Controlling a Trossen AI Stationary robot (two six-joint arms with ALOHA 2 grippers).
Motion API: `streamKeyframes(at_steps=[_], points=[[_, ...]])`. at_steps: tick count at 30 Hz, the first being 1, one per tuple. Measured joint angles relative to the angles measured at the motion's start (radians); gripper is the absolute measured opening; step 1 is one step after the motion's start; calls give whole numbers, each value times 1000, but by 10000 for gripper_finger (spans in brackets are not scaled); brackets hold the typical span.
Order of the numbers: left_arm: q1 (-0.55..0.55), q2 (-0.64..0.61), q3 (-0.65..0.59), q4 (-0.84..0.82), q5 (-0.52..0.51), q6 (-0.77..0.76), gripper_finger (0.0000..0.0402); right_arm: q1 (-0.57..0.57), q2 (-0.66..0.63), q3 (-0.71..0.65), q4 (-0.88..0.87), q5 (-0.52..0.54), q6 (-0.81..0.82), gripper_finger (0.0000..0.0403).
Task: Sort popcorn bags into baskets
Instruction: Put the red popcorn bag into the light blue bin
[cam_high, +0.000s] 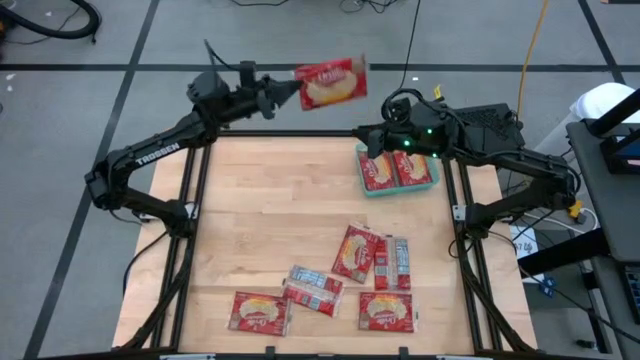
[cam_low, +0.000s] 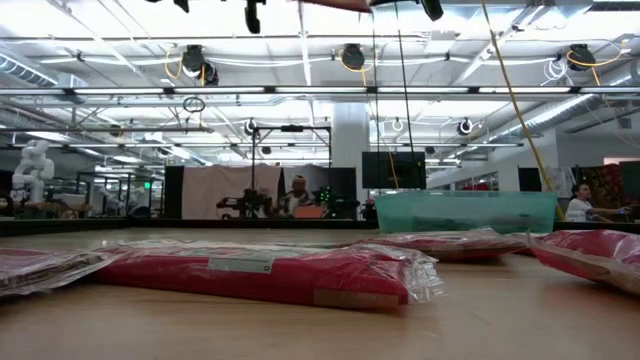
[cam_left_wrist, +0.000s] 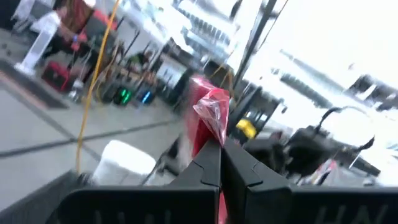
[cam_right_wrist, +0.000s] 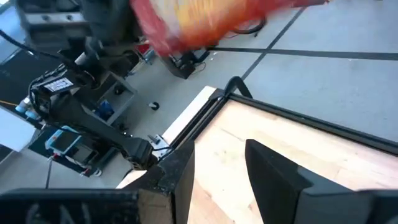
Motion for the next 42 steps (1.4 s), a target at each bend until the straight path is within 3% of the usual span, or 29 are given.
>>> streamKeyframes(at_steps=[6,11,15,19,26,36,42], points=[[-2,0,0,120,-50,-69,0,-9,26,-2,111,71,-115,134],[-40,0,0,225,-82,-59,0,-81,44,-52,385,-72,-167,140],[-79,0,0,280,-108,-16,0,-157,52,-148,626,-200,-8,155],[-115,0,0,281,-153,20,0,-222,75,-266,915,-295,280,173],[-184,17,-2,271,-234,112,0,-255,183,-384,1377,-324,629,192],[-231,76,-1,277,-317,154,0,-257,247,-385,1588,-319,764,182],[-252,94,-1,264,-336,196,1,-268,237,-385,1591,-318,812,117]])
